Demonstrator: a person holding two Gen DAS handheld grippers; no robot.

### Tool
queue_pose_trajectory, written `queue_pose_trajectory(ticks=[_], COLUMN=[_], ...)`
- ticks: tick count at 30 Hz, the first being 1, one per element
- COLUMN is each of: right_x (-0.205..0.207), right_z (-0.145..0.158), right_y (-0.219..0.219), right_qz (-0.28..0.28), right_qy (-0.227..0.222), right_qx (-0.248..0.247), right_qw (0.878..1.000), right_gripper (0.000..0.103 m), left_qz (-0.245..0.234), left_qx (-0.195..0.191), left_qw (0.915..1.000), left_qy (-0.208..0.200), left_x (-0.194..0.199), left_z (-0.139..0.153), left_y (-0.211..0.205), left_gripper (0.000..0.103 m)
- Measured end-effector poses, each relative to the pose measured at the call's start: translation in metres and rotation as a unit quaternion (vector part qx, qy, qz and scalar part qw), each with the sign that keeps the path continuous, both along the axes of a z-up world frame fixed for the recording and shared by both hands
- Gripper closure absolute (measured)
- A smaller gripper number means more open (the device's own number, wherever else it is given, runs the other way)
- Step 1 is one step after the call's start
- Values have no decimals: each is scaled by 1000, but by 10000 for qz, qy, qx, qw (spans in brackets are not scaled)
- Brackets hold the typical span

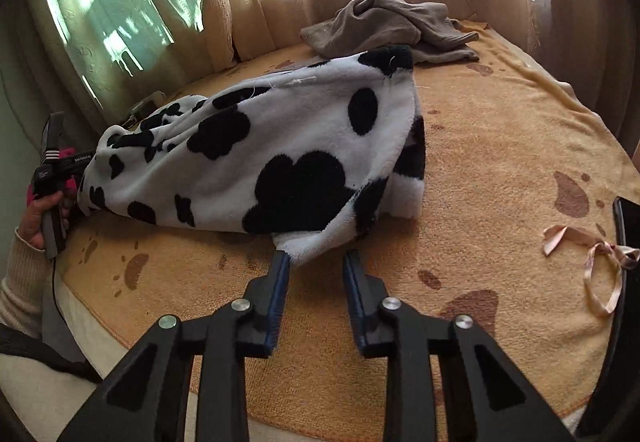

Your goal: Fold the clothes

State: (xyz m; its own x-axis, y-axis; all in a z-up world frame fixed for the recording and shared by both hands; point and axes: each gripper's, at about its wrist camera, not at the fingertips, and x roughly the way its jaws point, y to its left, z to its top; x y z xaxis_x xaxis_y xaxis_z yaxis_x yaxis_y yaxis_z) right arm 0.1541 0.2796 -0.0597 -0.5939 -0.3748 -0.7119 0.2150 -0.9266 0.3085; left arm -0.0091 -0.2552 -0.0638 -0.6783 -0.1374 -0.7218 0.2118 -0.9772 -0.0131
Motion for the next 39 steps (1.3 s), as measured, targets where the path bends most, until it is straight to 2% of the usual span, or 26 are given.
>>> queue_pose_trajectory(ticks=[3,5,6,9,11,13,15,16,17,18,19,23,24,25,26,27,28,30,31,35,39], right_x=[-9,-14,-15,-12,-6,5,15,16,15,13,9,8,8,10,12,14,17,25,24,10,0], right_z=[-3,-4,-3,10,30,60,84,91,92,89,83,69,66,64,60,55,51,43,40,41,64], right_y=[7,7,3,-8,-9,-11,-13,-12,-8,-3,6,15,16,12,1,-12,-22,-34,-34,-22,-24], right_qz=[-214,-282,-262,-65,-113,-311,-538,-589,-549,-545,-585,-472,-431,-301,-126,-39,26,90,92,25,-22], right_qy=[-90,-94,-30,281,697,1370,1957,2102,2081,2005,1857,1603,1549,1492,1459,1459,1486,1536,1459,1199,1539], right_qx=[-438,-508,-349,324,1015,2099,3088,3416,3539,3517,3308,1994,1639,1353,1304,1446,1624,2016,2044,1544,1385], right_qw=[9988,9983,9990,9991,9923,9676,9292,9141,9102,9128,9234,9656,9733,9790,9806,9787,9755,9673,9679,9807,9783], right_gripper=[71,71,72,96,97,98,102,102,102,102,102,99,93,68,47,10,0,0,0,0,0], left_qz=[-34,-54,-38,61,81,88,68,57,47,36,26,-6,-33,-58,-92,-129,-166,-156,-125,-182,-297], left_qx=[10,19,0,-57,262,619,730,701,653,605,557,570,540,521,516,512,509,674,780,677,511], left_qw=[10000,10000,10000,9995,9993,9978,9971,9973,9976,9979,9982,9980,9981,9981,9981,9981,9981,9973,9967,9974,9983], left_qy=[1,-16,-73,-294,-262,-207,-213,-219,-226,-232,-239,-269,-292,-314,-311,-303,-294,-230,-208,-165,-6], left_x=[-4,-8,-12,-23,-25,-27,-27,-27,-27,-27,-28,-29,-30,-31,-31,-32,-33,-35,-36,-32,-22], left_z=[-1,-3,-8,-26,-33,-40,-41,-41,-41,-41,-42,-41,-41,-41,-41,-42,-42,-44,-45,-37,-20], left_y=[-5,-10,-13,-22,-35,-49,-51,-50,-49,-47,-46,-47,-47,-47,-48,-50,-51,-58,-61,-53,-38], left_gripper=[82,82,82,82,82,82,82,82,82,82,82,82,81,81,81,81,81,81,81,81,81])
